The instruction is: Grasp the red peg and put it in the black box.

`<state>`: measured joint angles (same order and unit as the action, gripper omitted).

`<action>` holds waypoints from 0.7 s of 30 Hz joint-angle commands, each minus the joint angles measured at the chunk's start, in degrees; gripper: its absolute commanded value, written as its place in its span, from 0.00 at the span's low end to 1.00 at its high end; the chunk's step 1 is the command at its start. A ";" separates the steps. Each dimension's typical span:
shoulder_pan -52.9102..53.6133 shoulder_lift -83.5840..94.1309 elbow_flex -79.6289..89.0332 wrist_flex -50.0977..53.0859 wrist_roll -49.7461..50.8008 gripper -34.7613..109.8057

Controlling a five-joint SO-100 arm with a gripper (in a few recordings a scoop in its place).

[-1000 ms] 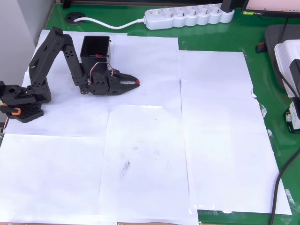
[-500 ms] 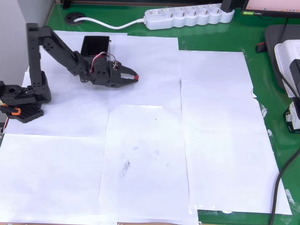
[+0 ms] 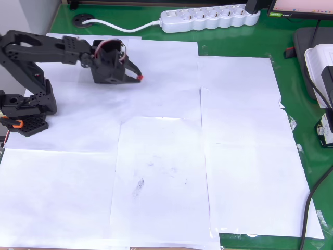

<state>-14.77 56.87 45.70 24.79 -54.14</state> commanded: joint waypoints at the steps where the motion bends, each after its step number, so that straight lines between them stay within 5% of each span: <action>1: -2.20 -5.62 6.06 6.50 1.41 0.24; 21: -24.26 -16.35 7.03 14.77 5.27 0.24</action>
<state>-35.86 42.71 47.64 39.90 -49.22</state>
